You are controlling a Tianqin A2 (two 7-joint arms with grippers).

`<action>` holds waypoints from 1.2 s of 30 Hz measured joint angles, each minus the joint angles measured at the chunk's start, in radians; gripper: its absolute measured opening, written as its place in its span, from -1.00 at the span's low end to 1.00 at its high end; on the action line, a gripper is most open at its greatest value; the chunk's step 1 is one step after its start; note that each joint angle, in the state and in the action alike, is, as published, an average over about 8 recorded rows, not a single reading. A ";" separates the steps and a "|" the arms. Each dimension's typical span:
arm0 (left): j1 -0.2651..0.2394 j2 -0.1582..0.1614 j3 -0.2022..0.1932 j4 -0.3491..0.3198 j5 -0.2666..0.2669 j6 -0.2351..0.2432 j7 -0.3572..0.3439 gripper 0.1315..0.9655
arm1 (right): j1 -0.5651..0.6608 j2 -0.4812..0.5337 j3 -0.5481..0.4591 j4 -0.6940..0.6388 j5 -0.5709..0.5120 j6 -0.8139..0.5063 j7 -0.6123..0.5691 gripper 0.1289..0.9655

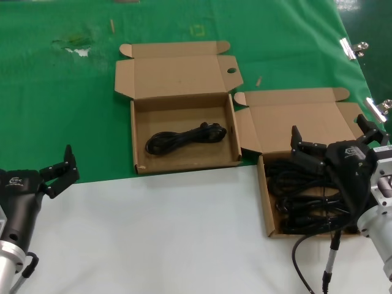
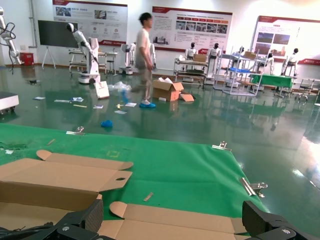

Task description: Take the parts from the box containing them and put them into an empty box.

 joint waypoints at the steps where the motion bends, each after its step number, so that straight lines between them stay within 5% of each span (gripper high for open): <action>1: 0.000 0.000 0.000 0.000 0.000 0.000 0.000 1.00 | 0.000 0.000 0.000 0.000 0.000 0.000 0.000 1.00; 36: 0.000 0.000 0.000 0.000 0.000 0.000 0.000 1.00 | 0.000 0.000 0.000 0.000 0.000 0.000 0.000 1.00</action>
